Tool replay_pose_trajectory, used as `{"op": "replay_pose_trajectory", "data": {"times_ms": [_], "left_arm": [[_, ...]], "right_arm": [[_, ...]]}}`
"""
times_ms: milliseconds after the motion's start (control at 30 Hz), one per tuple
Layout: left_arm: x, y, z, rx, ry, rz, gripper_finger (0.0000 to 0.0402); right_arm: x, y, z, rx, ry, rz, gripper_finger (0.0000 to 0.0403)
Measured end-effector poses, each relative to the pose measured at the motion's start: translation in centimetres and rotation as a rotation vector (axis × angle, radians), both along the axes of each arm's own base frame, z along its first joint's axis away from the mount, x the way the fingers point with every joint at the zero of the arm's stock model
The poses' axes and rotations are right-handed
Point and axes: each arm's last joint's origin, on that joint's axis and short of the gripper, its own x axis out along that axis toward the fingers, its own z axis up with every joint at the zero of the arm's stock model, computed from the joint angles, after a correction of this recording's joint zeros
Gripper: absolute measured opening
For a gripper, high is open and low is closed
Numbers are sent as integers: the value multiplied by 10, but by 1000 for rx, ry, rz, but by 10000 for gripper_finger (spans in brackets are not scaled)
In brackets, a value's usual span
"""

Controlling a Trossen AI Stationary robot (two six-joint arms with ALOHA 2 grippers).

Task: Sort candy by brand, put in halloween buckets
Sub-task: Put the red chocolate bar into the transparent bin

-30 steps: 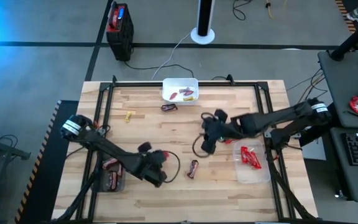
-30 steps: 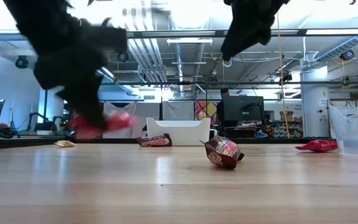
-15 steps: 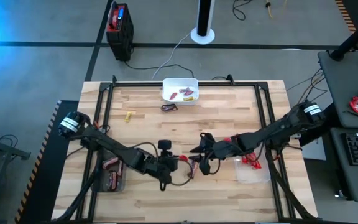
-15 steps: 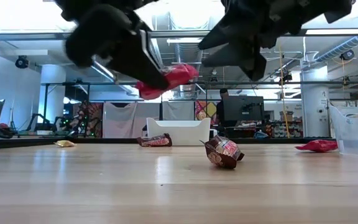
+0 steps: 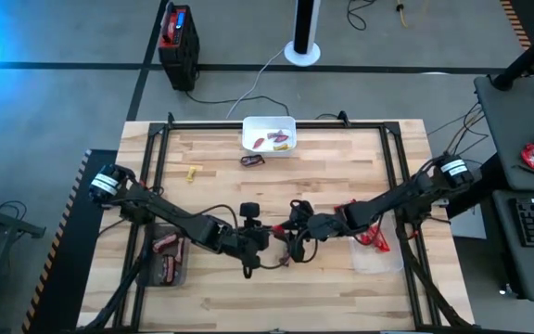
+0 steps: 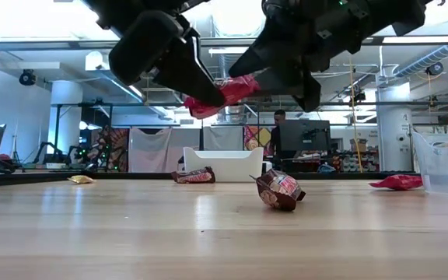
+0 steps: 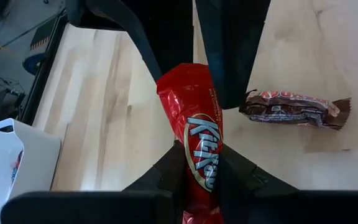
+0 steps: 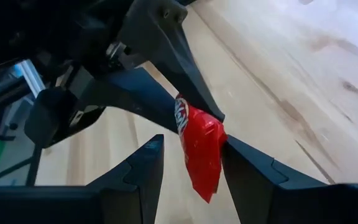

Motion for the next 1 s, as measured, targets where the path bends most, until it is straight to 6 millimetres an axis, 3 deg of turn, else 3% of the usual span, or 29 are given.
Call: {"op": "replay_pose_trajectory", "data": {"times_ms": [167,367,500,633,833,1000], "left_arm": [[0,0,0,-10,0,-8,50],[1,-1,2,-21,-2,-18,50],[2,-2,4,-28,-6,-21,70],[-1,0,7,-37,9,-6,119],[-10,3,14,6,54,-21,200],[-19,7,30,30,48,-23,233]], "right_arm": [[2,0,2,-29,0,15,128],[1,1,3,-46,2,31,31],[1,1,4,-39,3,43,31],[-4,0,9,-26,21,49,30],[-36,-11,32,30,171,0,30],[-79,-19,65,131,463,-101,30]]}}
